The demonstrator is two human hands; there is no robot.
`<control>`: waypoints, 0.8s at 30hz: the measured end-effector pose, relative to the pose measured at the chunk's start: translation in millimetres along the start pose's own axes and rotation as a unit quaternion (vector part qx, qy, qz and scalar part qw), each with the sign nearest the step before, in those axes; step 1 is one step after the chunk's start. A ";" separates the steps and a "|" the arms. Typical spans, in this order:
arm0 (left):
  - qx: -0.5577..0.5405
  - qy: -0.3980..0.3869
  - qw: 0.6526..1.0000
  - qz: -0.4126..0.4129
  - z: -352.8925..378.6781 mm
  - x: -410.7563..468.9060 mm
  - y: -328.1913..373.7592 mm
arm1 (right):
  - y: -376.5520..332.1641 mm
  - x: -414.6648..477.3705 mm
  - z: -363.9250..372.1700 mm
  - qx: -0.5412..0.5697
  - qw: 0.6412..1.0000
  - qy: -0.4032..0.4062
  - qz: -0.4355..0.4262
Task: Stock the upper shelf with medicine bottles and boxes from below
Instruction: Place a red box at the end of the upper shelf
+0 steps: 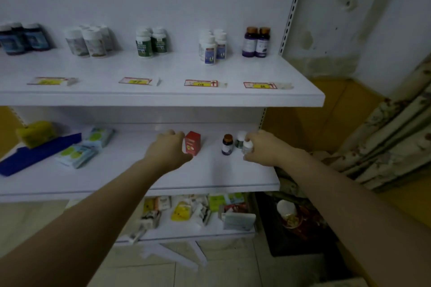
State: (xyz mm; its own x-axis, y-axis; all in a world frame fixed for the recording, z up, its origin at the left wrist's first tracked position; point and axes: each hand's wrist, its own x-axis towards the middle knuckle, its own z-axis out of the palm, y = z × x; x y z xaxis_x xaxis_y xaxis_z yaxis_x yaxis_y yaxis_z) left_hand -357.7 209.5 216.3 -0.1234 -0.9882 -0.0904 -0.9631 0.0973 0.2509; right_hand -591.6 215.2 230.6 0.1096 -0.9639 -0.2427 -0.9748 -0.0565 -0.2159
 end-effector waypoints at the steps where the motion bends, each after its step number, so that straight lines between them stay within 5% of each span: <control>1: 0.002 -0.011 1.000 -0.005 8.7 4.7 -3.0 | 5.2 7.0 8.1 -0.003 1.000 0.000 0.000; 15: 0.015 -0.066 0.998 -0.010 86.8 149.1 -53.7 | 38.5 160.1 86.9 0.018 0.999 -0.032 0.037; 24: -0.033 -0.026 0.999 0.017 173.6 243.0 -67.9 | 76.5 266.6 157.6 0.107 0.993 0.039 0.016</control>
State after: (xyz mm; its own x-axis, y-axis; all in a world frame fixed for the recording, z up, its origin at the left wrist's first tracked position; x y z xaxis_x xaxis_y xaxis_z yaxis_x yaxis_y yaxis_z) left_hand -363.8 -16.8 10.0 -0.1691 -0.9768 -0.1313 -0.9409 0.1203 0.3167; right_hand -606.3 -5.1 0.3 0.0549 -0.9820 -0.1810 -0.9134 0.0238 -0.4065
